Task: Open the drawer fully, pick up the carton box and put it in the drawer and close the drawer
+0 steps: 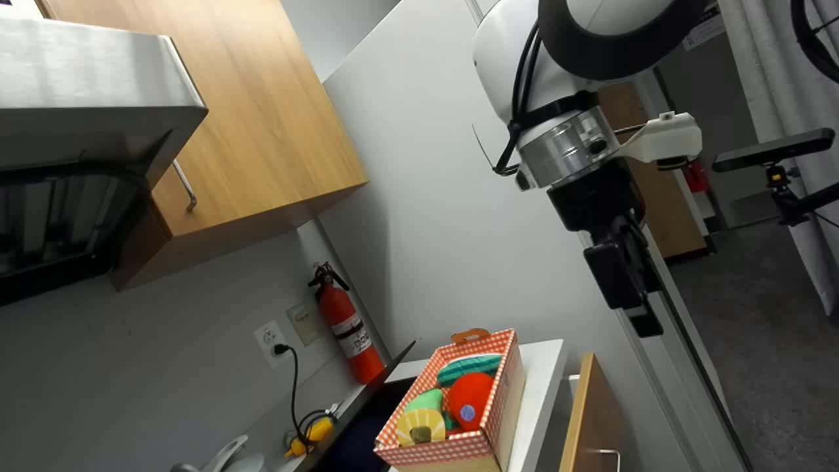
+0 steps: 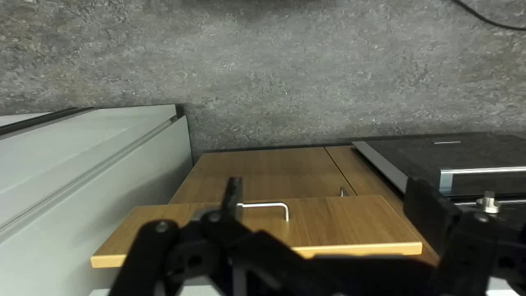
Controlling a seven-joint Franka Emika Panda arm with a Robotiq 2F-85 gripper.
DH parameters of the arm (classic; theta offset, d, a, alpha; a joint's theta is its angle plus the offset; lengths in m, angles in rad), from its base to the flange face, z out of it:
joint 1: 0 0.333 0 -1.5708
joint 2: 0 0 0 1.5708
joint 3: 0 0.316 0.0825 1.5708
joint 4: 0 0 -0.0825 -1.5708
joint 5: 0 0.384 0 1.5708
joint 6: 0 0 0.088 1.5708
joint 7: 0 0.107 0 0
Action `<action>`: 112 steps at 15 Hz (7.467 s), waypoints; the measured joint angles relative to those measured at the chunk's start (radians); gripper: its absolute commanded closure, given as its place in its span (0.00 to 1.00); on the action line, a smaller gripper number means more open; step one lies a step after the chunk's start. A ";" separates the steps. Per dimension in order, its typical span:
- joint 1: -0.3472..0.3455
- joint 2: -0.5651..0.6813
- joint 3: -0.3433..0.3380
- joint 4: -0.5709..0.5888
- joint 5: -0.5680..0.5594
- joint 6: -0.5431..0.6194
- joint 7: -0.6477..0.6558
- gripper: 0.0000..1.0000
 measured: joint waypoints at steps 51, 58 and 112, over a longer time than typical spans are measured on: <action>0.012 0.228 0.013 0.024 -0.015 0.117 -0.002 0.54; 0.018 0.357 0.011 0.095 -0.020 0.201 -0.001 1.00; 0.026 0.784 -0.073 0.387 -0.084 0.426 0.029 1.00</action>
